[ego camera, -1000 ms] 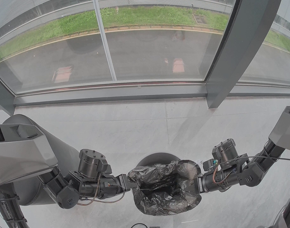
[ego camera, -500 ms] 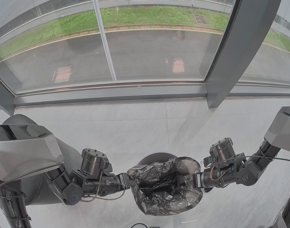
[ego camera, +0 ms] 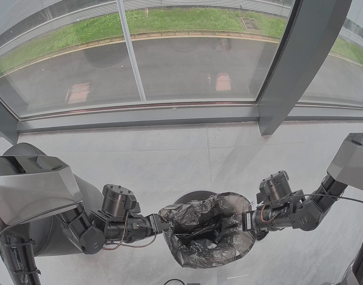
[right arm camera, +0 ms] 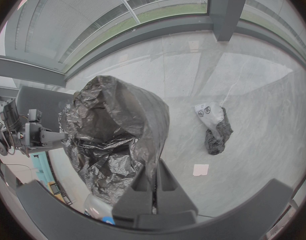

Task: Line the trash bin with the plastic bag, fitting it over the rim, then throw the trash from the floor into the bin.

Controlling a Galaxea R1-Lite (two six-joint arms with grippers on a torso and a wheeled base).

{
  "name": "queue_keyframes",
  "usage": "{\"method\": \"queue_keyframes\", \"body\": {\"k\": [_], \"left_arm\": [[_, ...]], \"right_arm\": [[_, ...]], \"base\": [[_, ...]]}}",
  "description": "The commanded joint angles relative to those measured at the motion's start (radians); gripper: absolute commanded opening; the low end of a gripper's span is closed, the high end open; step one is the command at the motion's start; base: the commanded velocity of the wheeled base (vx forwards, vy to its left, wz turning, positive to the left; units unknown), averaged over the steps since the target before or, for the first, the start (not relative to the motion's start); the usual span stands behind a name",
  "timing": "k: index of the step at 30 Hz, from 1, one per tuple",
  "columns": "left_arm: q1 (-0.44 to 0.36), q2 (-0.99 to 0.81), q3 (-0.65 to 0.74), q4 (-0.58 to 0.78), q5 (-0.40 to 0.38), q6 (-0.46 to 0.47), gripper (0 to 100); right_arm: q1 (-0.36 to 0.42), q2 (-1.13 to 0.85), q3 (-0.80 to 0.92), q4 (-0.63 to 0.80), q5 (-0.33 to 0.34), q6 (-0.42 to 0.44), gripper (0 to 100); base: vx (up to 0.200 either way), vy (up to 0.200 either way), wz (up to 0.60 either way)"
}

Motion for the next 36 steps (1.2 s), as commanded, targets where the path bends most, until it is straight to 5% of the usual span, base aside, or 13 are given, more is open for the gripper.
{"method": "queue_keyframes", "body": {"k": [1,13,36], "left_arm": [[0.015,0.015,-0.018,0.001,-0.001,0.000,0],[0.038,0.005,-0.016,-0.001,0.001,0.000,0],[0.046,0.012,-0.019,-0.001,0.001,0.000,0]], "right_arm": [[0.000,0.011,-0.005,0.000,-0.040,-0.022,0],[0.000,0.043,-0.056,-0.048,-0.135,-0.073,0],[0.000,0.121,-0.082,-0.143,-0.139,-0.105,0]], "base": [[0.000,0.000,0.00],[0.000,0.000,0.00],[0.000,0.000,0.00]]}}
